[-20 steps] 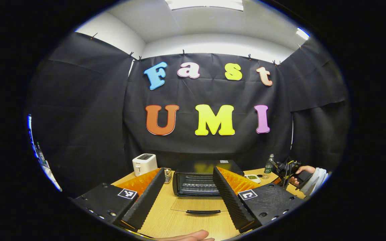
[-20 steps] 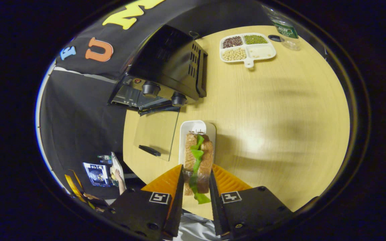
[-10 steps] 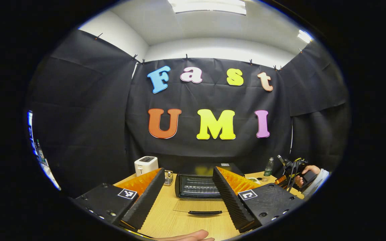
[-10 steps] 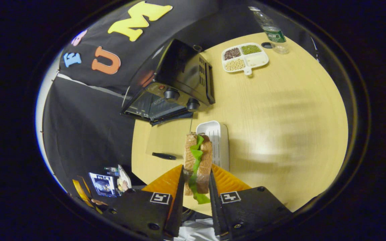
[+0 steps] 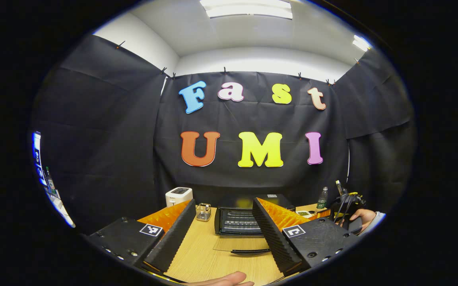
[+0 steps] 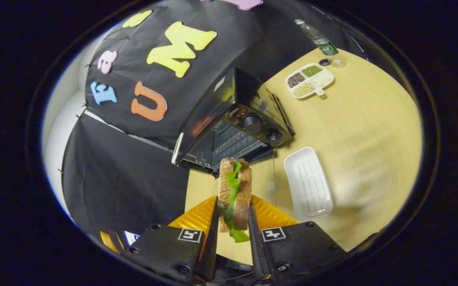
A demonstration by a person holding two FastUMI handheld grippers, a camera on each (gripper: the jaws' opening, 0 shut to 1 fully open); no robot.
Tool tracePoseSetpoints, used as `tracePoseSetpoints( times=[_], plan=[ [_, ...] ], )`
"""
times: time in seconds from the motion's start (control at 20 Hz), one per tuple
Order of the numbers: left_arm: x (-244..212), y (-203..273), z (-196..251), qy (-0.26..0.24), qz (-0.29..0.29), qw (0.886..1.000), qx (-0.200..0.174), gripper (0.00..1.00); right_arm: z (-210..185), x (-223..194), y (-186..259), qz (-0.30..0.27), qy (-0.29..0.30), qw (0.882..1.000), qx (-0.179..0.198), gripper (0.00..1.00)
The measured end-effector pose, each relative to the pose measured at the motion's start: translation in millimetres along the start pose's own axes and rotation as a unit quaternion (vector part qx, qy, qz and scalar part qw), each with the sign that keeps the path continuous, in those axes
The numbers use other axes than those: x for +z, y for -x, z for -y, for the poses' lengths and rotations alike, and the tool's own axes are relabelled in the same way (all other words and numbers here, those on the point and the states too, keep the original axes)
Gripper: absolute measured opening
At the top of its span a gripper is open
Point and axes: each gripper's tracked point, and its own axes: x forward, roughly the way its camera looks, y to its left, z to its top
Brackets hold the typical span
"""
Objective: Open the electric oven with the left hand, put the food in, and close the electric oven.
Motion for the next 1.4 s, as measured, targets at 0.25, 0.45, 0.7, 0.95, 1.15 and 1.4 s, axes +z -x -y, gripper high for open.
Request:
tracePoseSetpoints(
  times=[0.25,0.45,0.7,0.95,1.15,1.4],
  plan=[
    [-14,7,-12,-0.011,-0.008,1.000,0.008,0.94,-26,-15,-58,0.079,-0.107,0.990,0.046,0.36],
    [-25,8,-25,-0.013,-0.026,0.999,0.016,0.94,-14,5,-109,0.179,-0.173,0.968,0.035,0.36],
    [-23,2,-46,-0.018,-0.022,0.999,0.023,0.94,-20,48,-158,0.270,-0.190,0.943,0.048,0.36],
    [-29,-5,-64,-0.023,-0.025,0.999,0.028,0.94,-26,87,-203,0.324,-0.171,0.930,0.036,0.36],
    [-37,-9,-76,-0.030,-0.034,0.998,0.039,0.94,-16,99,-226,0.360,-0.149,0.921,-0.002,0.35],
    [-45,-9,-83,-0.023,-0.042,0.998,0.040,0.94,-8,96,-242,0.349,-0.126,0.928,-0.032,0.37]
  ],
)
